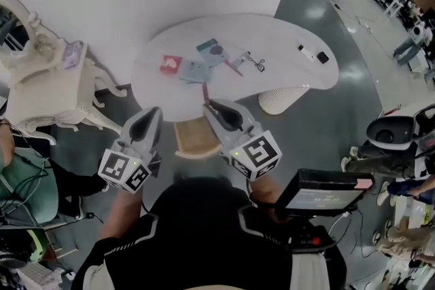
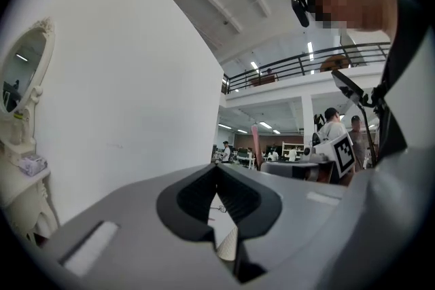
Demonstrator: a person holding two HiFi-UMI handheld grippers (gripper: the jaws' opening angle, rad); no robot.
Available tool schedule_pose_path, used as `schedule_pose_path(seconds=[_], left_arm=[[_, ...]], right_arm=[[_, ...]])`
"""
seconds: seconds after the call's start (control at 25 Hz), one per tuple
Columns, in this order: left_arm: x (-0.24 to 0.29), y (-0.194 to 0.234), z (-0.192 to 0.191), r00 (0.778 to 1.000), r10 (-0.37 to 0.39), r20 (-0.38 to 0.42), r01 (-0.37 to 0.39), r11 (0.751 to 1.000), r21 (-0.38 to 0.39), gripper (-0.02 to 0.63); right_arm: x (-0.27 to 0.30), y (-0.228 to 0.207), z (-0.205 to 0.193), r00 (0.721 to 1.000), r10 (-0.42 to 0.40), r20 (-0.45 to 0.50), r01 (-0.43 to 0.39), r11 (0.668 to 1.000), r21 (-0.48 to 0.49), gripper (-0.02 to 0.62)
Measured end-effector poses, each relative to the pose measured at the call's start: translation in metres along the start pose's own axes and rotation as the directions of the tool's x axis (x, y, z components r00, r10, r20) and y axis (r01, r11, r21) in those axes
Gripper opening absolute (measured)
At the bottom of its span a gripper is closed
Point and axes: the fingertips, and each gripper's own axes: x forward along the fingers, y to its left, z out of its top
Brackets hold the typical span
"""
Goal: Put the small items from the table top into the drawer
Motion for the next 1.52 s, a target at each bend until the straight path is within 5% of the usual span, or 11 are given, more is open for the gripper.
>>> schedule_pose_path(seconds=[0.48,0.88,1.24,1.52], left_arm=[[-0.016,0.052,0.005,0.998,-0.049,0.038,0.049,0.999,0.002,0.000],[-0.028,0.063,-0.026,0.992,-0.124,-0.022,0.123,0.991,-0.046,0.000],[-0.022,0.053,-0.059,0.993,-0.066,-0.096,0.063,0.997,-0.035,0.000],[-0.017,0.055,-0.095,0.987,0.003,-0.159,-0.012,0.999,-0.052,0.000]], right_arm=[[0.036,0.023,-0.010,0.997,-0.067,-0.028,0.066,0.998,-0.019,0.046],[0.049,0.028,-0.033,0.991,-0.093,-0.096,0.094,0.996,0.010,0.046],[0.052,0.025,-0.074,0.983,0.043,-0.176,-0.044,0.999,-0.001,0.046],[0.049,0.013,-0.122,0.949,0.130,-0.289,-0.138,0.990,-0.007,0.046]])
